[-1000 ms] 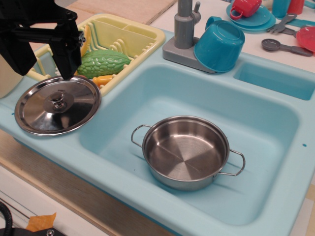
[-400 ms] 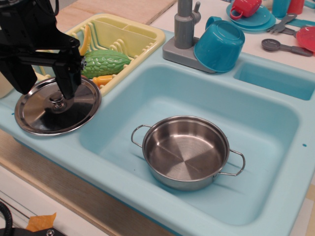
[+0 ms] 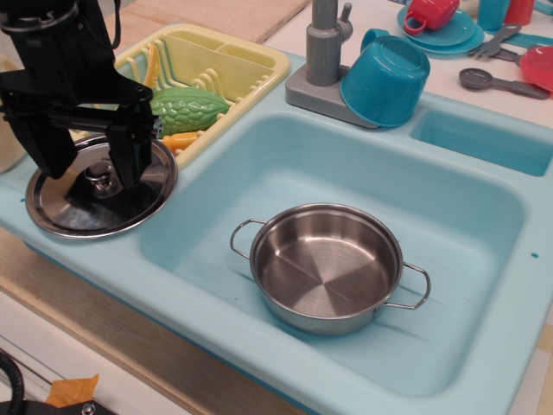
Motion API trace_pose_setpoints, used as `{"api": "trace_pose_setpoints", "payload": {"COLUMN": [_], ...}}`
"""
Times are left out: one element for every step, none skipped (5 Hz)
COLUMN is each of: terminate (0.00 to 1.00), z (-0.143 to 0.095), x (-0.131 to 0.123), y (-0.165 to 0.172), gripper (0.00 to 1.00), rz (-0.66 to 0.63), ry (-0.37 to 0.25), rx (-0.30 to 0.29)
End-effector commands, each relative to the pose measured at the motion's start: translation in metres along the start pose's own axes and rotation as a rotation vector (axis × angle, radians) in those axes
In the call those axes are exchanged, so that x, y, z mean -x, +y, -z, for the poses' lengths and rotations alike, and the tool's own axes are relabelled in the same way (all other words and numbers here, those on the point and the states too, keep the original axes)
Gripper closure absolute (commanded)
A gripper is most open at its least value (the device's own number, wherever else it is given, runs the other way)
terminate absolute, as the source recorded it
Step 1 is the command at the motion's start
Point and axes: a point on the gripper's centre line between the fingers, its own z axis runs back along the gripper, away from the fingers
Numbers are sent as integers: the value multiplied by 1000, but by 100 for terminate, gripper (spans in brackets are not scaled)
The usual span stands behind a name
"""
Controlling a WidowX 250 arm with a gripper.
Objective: Put lid on pot or pan
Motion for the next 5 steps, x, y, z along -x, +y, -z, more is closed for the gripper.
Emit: {"api": "trace_pose_setpoints", "payload": {"terminate": [0,0,0,0,0], "z": [1,1,-4,-9,-23], "x": [-6,-5,-2,1,-5], "y": [2,2,2,0,-15], "gripper": [0,100,100,100,100], "rz": [9,10,11,42,63], "ry": [-20,-3,-6,-40,-54], "rx": [12,18,22,36,59]}}
